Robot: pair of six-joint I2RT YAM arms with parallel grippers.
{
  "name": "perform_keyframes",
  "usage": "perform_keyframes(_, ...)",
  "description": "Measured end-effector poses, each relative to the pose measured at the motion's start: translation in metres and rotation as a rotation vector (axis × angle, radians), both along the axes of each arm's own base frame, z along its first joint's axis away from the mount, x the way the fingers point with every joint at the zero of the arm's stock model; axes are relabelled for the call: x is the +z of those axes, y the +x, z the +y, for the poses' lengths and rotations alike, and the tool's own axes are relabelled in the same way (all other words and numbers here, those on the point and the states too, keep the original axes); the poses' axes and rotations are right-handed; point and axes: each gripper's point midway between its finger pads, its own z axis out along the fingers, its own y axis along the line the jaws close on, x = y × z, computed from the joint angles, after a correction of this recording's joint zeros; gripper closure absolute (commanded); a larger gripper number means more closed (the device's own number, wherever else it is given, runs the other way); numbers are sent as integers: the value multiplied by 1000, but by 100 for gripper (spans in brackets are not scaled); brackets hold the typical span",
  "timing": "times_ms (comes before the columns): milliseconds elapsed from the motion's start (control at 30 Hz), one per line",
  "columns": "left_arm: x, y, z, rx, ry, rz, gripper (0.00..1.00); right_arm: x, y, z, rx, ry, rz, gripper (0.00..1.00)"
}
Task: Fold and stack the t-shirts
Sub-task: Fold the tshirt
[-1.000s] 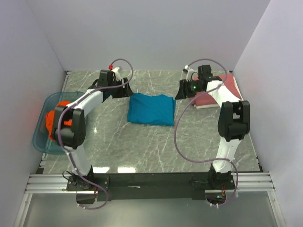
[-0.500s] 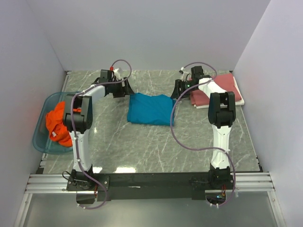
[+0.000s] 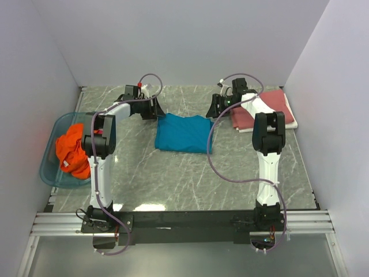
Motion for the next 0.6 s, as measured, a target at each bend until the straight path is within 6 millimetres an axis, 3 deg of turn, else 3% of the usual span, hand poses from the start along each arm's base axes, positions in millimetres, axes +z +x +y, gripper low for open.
perform_keyframes(333,1,-9,-9,-52,-53,24,50,-12,-8,6,12,-5,56,44)
perform_keyframes(533,4,-12,-13,-75,-78,28,65,-11,-11,11,31,3,59,64)
perform_keyframes(600,5,-13,-14,-81,-86,30,68,-11,-12,12,37,8,61,80)
